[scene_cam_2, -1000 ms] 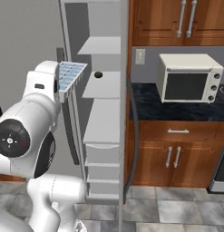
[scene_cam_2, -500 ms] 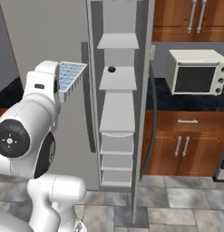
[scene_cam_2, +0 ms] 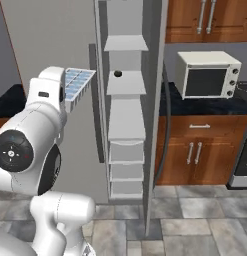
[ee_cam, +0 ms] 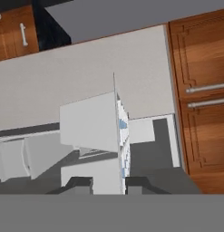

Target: Open the freezer door, pick up the ice cube tray from the freezer, and place it on the dining counter.

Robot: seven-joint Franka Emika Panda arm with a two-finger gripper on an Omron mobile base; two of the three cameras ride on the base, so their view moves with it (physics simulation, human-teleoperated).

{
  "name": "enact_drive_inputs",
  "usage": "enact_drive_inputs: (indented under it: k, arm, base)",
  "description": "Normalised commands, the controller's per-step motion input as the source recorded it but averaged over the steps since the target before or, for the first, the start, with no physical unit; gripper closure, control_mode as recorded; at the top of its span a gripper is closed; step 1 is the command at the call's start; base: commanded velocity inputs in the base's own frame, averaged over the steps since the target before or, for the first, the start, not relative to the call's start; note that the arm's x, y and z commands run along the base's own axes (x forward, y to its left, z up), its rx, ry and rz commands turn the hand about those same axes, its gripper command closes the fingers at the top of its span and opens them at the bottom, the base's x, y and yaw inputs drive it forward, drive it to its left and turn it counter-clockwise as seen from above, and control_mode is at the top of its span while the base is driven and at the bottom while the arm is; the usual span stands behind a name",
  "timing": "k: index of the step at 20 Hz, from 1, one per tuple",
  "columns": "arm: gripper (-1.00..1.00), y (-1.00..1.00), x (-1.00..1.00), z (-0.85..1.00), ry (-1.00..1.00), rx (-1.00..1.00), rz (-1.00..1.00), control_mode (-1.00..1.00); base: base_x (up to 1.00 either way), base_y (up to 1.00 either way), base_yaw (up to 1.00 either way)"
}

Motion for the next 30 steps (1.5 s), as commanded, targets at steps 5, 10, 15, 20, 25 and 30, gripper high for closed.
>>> enact_drive_inputs:
  k: [5, 10, 15, 20, 25, 30]
  arm:
    - [1.00, 0.00, 0.00, 0.00, 0.00, 0.00, 0.00, 1.00]
    - [1.00, 0.00, 0.00, 0.00, 0.00, 0.00, 0.00, 1.00]
    - [1.00, 0.00, 0.00, 0.00, 0.00, 0.00, 0.00, 1.00]
    - [1.00, 0.00, 0.00, 0.00, 0.00, 0.00, 0.00, 1.00]
    - [1.00, 0.00, 0.00, 0.00, 0.00, 0.00, 0.00, 1.00]
    - [1.00, 0.00, 0.00, 0.00, 0.00, 0.00, 0.00, 1.00]
  base:
    - [-0.70, 0.09, -0.39]
    - [-0.71, 0.13, -0.43]
    - [-0.42, 0.08, -0.45]
    - [-0.23, 0.09, -0.49]
    - [-0.29, 0.09, -0.49]
    - [-0.32, -0.06, -0.57]
